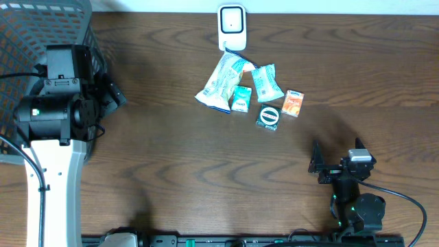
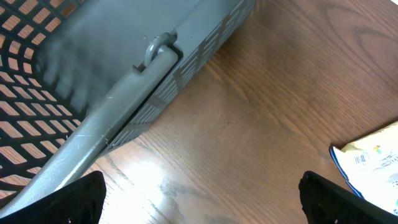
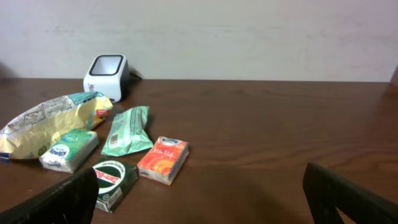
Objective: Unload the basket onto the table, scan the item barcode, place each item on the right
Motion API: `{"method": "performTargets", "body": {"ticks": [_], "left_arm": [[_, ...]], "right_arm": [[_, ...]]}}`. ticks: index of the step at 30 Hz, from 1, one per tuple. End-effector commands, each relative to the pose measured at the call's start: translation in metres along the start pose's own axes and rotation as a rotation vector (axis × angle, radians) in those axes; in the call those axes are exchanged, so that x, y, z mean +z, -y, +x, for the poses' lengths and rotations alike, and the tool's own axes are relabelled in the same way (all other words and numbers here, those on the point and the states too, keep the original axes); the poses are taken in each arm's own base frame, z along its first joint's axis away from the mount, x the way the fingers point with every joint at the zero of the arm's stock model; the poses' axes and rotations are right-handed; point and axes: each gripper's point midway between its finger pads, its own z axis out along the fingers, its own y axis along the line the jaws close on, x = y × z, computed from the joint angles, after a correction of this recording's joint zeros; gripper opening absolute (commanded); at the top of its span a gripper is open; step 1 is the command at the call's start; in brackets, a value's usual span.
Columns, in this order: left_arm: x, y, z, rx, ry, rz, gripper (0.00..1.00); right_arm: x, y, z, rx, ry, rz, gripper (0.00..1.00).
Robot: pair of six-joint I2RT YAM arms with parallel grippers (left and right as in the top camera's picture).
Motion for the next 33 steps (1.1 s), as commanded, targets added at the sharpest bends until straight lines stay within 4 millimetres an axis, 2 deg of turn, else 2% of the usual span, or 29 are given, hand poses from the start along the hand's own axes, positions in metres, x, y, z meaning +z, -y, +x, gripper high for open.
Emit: {"method": "performTargets", "body": {"ticks": [1,7,9,11,12,16,19,22,25,27,28,33], "left_arm": [[0.003,-0.005,-0.001,-0.02,-0.001,-0.024,0.98],[0.003,-0.005,-0.001,-0.02,0.0,-0.024,0.98],[0.003,-0.005,-0.001,-0.02,0.0,-0.024,0.98],[0.003,-0.005,-0.001,-0.02,-0.001,-0.024,0.98],[0.003,-0.005,-0.001,-0.02,0.0,-0.024,0.98],[0.003,-0.005,-0.001,-0.02,-0.001,-0.024,0.98],[0.003,-0.005,-0.001,-0.02,0.0,-0.024,0.98],[0.003,-0.005,-0.001,-0.02,0.0,-0.024,0.98],[0.003,-0.005,-0.001,-0.02,-0.001,-0.024,0.98],[0.003,-0.005,-0.001,-0.02,0.0,-0.024,0.98],[0.003,-0.005,-0.001,-0.02,0.0,-0.024,0.98],[0.003,-0.005,-0.001,-0.02,-0.001,-0.024,0.98]], "right_arm": [[0.0,0.007,0.001,-0.012,0.001,0.033,0.99],[0.0,0.002,-0.002,0.011,0.012,0.007,0.99],[-0.003,-0.029,-0.011,0.179,0.031,-0.176,0.99],[-0.012,-0.062,-0.012,0.331,-0.012,-0.38,0.99],[-0.018,-0.074,-0.019,0.398,-0.014,-0.459,0.99],[-0.035,-0.098,-0.04,0.645,-0.048,-0.646,0.99],[-0.036,-0.099,-0.042,0.819,-0.102,-0.655,0.99],[-0.036,-0.095,-0.054,0.819,-0.044,-0.65,0.99],[-0.038,-0.081,-0.085,0.795,0.127,-0.622,0.99],[-0.047,-0.063,-0.123,0.778,0.338,-0.584,0.99],[-0.053,-0.056,-0.135,0.767,0.416,-0.565,0.99],[-0.074,-0.032,-0.18,0.623,0.66,-0.438,0.99]]}}
